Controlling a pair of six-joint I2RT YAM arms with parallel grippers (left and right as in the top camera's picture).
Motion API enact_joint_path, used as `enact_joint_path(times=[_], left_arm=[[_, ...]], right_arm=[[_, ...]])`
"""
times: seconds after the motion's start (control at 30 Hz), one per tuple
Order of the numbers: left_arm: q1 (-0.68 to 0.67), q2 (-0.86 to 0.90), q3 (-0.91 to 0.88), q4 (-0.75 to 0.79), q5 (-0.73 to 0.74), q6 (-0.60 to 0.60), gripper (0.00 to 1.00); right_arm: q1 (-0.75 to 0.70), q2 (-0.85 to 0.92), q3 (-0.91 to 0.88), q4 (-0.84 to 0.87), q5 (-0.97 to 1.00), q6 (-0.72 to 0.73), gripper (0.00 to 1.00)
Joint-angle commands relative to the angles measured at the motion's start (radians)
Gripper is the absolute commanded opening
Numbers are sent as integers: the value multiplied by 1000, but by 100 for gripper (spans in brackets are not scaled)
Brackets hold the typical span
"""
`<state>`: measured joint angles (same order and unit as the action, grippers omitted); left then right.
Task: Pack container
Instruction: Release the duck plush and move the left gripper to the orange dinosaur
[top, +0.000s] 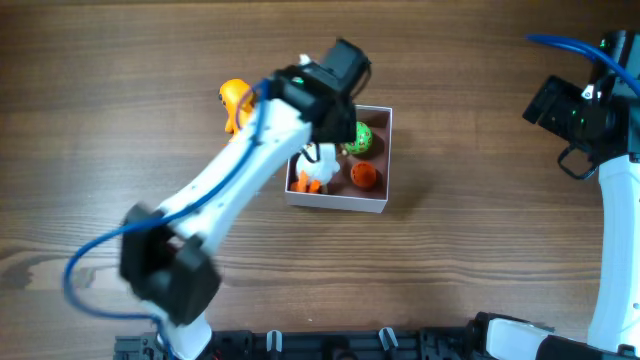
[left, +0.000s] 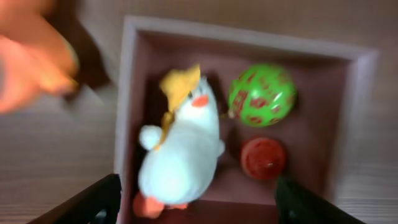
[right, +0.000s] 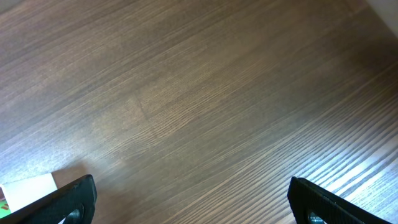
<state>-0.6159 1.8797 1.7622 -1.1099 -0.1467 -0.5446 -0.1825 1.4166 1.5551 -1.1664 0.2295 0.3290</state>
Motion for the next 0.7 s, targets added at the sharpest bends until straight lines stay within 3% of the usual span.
enact_joint_path(times=[0.0, 0.23, 0.37, 0.47, 0.67], left_arm=[[115, -150, 38, -40, -82, 17, 83], [365, -69, 36, -102, -3, 18, 94], [411, 43, 36, -56, 19, 21, 98], [418, 129, 36, -3, 105, 21, 97], [418, 271, 36, 35, 112, 20, 98]], right_arm=[[-1, 7, -5, 2, 6, 14, 100], [-1, 7, -5, 2, 6, 14, 100], [-1, 7, -5, 2, 6, 14, 100], [-1, 7, -5, 2, 6, 14, 100], [-1, 7, -5, 2, 6, 14, 100]])
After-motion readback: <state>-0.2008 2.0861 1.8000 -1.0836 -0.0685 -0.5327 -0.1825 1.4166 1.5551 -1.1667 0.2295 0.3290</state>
